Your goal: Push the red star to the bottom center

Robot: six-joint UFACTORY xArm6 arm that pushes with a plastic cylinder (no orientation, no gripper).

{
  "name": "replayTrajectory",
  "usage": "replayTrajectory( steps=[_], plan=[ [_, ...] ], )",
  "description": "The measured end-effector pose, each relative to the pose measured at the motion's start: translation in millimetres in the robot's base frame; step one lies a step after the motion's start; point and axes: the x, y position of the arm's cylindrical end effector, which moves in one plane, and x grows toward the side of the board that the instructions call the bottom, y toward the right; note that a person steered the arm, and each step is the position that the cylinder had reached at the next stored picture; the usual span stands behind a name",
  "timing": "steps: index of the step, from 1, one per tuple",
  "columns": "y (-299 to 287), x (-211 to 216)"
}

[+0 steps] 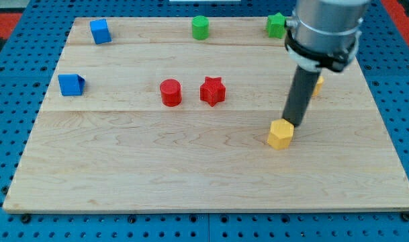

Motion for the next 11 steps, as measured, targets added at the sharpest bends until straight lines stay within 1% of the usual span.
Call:
replayTrajectory(
  steps=[1, 2, 3, 4, 5, 6, 7, 8, 9, 10, 11],
  plan=[
    [-25.7, -20.0],
    [-55.9, -25.7],
    [-27.9, 37.6],
    [25.8, 61.3],
    [28.1, 28.3],
    [9.6, -48.7],
    [-28.8, -103.6],
    [-75.4, -139.8],
    [-90.7, -88.3],
    [-91.2, -55.6],
    [-97.4, -103.5]
  ],
)
